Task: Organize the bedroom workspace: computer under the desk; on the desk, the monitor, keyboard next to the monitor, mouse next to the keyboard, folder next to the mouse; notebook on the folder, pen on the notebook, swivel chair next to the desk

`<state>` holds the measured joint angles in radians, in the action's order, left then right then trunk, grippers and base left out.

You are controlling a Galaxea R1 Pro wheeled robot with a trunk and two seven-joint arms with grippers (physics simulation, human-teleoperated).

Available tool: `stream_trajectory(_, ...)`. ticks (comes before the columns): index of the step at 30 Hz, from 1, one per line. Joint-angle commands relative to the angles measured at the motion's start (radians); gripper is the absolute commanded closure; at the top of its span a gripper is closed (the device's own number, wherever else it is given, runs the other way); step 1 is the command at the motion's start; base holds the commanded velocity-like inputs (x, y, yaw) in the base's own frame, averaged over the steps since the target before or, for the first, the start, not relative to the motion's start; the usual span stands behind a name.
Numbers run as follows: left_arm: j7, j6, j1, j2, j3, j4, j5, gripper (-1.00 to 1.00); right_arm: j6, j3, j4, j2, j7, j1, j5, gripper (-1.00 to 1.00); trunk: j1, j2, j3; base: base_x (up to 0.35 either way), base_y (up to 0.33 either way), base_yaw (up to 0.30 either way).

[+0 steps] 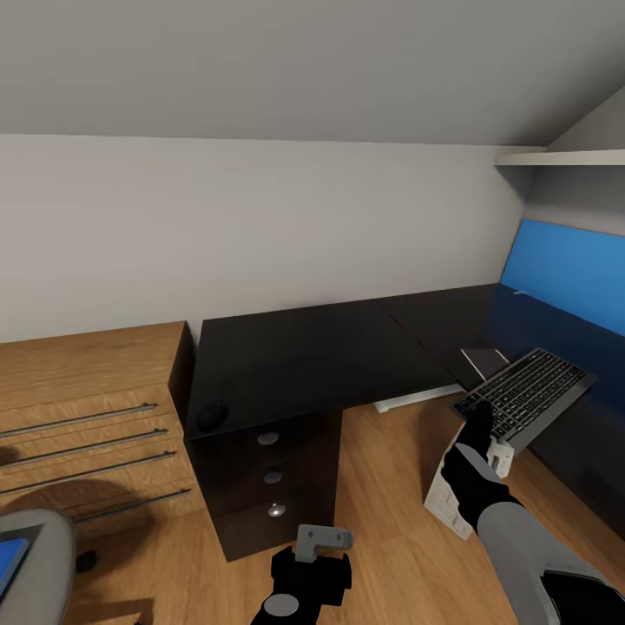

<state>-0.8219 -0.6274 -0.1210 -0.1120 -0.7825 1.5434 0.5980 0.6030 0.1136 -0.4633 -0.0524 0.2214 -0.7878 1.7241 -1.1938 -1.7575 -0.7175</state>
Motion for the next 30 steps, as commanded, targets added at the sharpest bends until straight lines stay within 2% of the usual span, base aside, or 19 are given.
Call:
stream_trajectory(1,-0.010,-0.002,-0.001,0.000,-0.001,0.001,0.008,-1.00,0.001,0.002,0.000,-0.001,0.007,-0.001,0.011,-1.00,0.000,0.000,-0.001,0.000,0.000,0.000)
stream_trajectory(15,-0.010,-0.003,-0.002,0.002,-0.001,0.001,0.011,-1.00,0.002,0.017,0.000,-0.003,0.007,-0.001,0.011,-1.00,0.000,0.000,-0.001,0.000,0.000,0.000)
stream_trajectory(16,-0.010,-0.003,-0.002,0.002,-0.001,0.001,0.010,-1.00,0.003,0.018,0.000,-0.002,0.007,-0.001,0.010,1.00,0.000,0.000,-0.001,0.000,0.000,0.000)
stream_trajectory(30,-0.010,-0.003,-0.002,0.000,-0.001,0.001,0.011,-1.00,0.009,0.018,-0.004,-0.001,0.009,-0.001,0.009,1.00,0.000,0.000,-0.001,0.000,0.000,0.000)
